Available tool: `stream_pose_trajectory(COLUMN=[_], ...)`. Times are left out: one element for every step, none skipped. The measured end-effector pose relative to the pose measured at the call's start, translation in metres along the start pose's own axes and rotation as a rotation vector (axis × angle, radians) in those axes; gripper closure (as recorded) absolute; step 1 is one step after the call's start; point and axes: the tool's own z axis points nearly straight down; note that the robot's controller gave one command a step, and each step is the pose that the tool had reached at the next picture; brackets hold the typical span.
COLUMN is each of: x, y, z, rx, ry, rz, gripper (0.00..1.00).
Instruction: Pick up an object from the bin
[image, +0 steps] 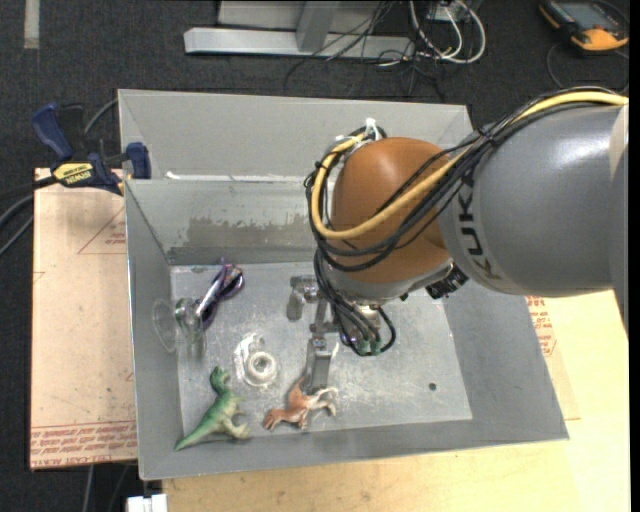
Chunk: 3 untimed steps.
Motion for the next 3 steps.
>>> stream_pose_trajectory(x=[-0.002,0.017,0.033], y=[-0.001,-0.034,-0.026], z=[-0.004,0.090,0.091], rx=[-0.001,-0.001,-0.001], ry=[-0.008,-0.005,-0.010], rz=[0.004,-0.049,-0.408], gripper=[0.00,0.00,1.00])
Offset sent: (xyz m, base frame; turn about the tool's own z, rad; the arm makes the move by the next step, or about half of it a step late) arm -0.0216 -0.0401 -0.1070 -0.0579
